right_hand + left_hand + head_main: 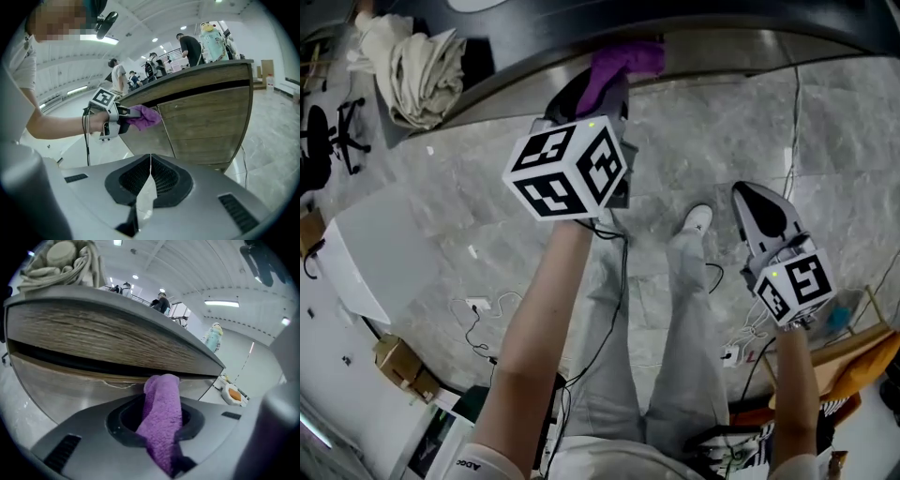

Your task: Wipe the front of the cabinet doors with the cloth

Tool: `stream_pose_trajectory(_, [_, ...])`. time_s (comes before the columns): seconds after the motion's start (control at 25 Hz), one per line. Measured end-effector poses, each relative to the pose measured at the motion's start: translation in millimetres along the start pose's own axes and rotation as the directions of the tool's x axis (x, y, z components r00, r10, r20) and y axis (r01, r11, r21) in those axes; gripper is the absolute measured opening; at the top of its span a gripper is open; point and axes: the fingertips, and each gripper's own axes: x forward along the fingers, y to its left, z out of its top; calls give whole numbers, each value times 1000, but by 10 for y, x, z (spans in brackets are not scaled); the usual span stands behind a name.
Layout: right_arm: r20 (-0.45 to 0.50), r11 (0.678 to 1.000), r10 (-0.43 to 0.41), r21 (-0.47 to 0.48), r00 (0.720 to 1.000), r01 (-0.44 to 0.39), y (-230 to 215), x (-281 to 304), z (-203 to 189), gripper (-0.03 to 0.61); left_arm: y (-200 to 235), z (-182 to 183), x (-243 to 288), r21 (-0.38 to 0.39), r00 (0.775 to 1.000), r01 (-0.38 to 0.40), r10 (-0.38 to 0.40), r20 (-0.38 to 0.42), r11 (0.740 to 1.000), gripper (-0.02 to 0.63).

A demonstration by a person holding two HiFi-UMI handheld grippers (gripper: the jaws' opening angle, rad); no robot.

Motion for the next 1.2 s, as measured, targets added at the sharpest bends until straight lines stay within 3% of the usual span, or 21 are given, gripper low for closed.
stream_pose_trajectory(0.16, [20,997,44,62,999,-45,446,424,19,28,351,-11,-98,22,1000,19,-19,-17,1000,91])
stream_pose_trajectory(0.48, [-35,992,124,16,992,-123,1336,1014,70,28,1299,-23,-612,35,999,-25,25,-22,999,91])
stream_pose_trajectory(0.76, [-76,988,153,-9,985,-155,1732,1431,140,28,2217,-73,-1043,-10,992,-126,126,-31,992,91])
stream_pose_trajectory(0.96, [-105,983,171,-48,980,-177,1890,1603,277,28,2458,-1,-1199,-14,990,-139,138,-28,990,91])
stream_pose_trajectory(1.2, [-50,978,197,-62,979,-200,2050,1659,384,28,2737,-101,-1421,-40,976,-217,217,-20,975,91])
